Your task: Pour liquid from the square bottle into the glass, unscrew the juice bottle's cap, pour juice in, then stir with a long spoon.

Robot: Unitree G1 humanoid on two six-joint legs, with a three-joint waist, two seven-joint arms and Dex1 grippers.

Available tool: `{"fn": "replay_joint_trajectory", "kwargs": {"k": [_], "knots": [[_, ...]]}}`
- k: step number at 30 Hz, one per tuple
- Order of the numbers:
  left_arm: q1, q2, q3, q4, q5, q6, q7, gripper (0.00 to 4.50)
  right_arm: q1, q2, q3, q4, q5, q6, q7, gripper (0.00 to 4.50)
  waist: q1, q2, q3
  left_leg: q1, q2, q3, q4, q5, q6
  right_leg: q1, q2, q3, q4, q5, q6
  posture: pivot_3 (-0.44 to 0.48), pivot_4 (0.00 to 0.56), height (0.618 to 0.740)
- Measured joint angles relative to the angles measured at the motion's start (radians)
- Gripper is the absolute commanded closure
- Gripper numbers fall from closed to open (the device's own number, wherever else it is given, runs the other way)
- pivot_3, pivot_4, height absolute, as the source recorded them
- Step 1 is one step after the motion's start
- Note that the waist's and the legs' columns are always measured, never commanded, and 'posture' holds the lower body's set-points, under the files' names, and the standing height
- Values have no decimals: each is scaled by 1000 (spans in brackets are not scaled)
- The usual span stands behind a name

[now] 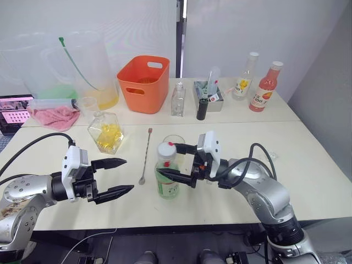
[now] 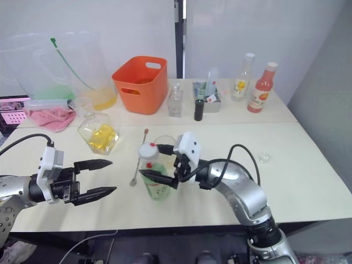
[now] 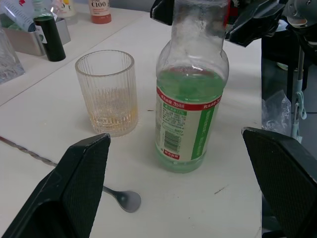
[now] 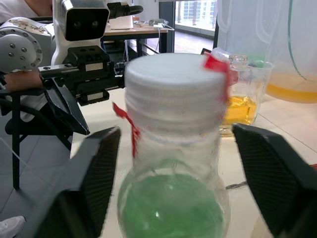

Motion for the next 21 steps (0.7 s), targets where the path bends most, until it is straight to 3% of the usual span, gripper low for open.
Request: {"fn": "replay_joint_trajectory", "kwargs": {"k": [3,7,10,17,21], "knots": [[0,0,1,0,0,1,-2,0,-3,-67,-50,8,61,5,88,28,2,0,0,0,0,0,0,0,0,1,0,0,-1,0,0,0,150,740],[14,0,17,-1,0,3,3,0,-27,-216,-94,110,92,-22,313,28,3,-1,0,0,1,1,0,0,0,1,0,0,-3,0,0,0,150,740],[33,0,32,-20,-8,8,14,0,-100,-243,-82,198,89,-66,454,28,-8,-1,0,1,4,4,0,0,0,0,2,0,-2,0,-1,0,150,740],[118,-14,134,-118,-110,76,75,0,-361,-173,-8,526,12,-205,697,28,-14,-1,1,2,7,6,-1,0,0,0,3,-1,-3,1,-2,0,150,740],[201,-23,174,-167,-114,84,95,0,-408,-118,65,643,-33,-279,746,28,-10,-1,1,2,7,6,-2,0,0,-1,3,-1,-3,2,-3,0,150,740]]}}
